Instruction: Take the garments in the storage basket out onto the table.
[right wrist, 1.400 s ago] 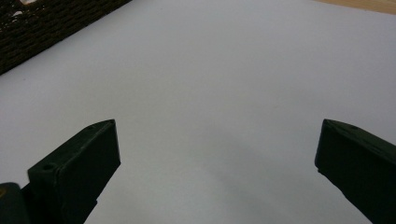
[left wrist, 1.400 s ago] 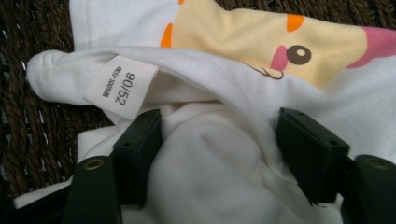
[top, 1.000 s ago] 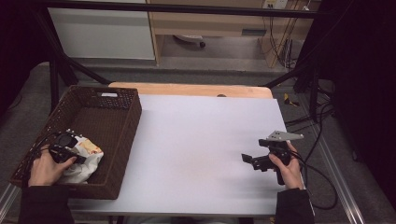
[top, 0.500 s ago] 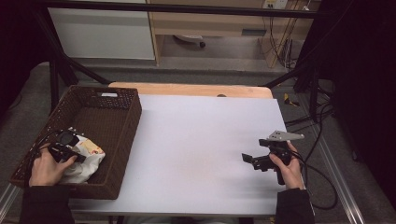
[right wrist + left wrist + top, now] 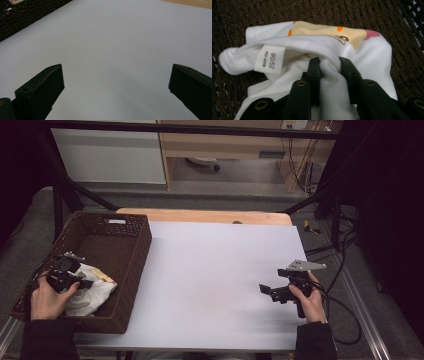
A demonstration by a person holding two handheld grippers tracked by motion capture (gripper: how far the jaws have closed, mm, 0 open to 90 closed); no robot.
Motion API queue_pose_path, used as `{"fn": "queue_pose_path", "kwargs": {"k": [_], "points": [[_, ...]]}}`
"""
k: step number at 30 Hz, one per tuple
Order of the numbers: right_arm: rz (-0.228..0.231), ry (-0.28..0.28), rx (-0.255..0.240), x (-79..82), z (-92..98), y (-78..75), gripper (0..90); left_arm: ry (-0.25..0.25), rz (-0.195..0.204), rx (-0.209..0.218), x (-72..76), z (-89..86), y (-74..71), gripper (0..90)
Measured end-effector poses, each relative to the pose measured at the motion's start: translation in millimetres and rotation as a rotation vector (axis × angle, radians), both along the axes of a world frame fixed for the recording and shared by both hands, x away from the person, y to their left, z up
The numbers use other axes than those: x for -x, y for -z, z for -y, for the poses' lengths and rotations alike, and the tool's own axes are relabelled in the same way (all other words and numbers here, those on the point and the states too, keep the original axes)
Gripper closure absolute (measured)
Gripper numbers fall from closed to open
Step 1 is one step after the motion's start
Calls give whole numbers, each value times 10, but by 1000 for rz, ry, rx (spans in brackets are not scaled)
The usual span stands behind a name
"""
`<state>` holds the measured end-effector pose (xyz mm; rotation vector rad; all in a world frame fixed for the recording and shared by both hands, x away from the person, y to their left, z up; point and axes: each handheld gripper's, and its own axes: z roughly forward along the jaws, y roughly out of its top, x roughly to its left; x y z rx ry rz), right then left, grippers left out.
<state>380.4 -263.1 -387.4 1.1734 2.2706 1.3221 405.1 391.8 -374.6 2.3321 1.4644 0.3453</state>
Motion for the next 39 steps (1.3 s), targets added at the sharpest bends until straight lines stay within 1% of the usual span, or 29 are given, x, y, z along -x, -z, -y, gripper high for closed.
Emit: {"fn": "queue_pose_path", "kwargs": {"k": [2, 6, 7, 8, 9, 10, 13, 14, 20, 22, 25, 39], "points": [[-1, -1, 1, 0, 1, 0, 7, 2, 17, 20, 14, -5, -38, 713], [0, 0, -1, 0, 1, 0, 7, 0, 44, 41, 42, -4, -109, 714], [0, 0, -1, 0, 1, 0, 7, 0, 44, 41, 42, -4, -109, 714], [1, 0, -2, 0, 3, -1, 7, 0, 52, 53, 53, 0, -135, 714], [1, 0, -2, 0, 3, -1, 7, 0, 52, 53, 53, 0, -135, 715], [1, 0, -1, -1, 5, -2, 7, 2, 64, 65, 68, 4, -168, 714], [3, 0, -1, -1, 5, -1, 7, 9, 69, 74, 82, 7, -206, 715], [2, 0, -1, -1, 5, -2, 7, 11, 61, 79, 89, 10, -227, 715], [2, 0, -1, -1, 6, -1, 7, 17, 56, 82, 115, 30, -288, 715], [1, -3, -6, 1, 5, -3, 7, 21, 62, 80, 130, 35, -310, 715], [1, -2, -4, 1, 6, -3, 7, 22, 60, 83, 138, 35, -327, 715], [2, -3, -5, 1, 8, -3, 7, 28, 98, 87, 223, 58, -482, 715]]}}
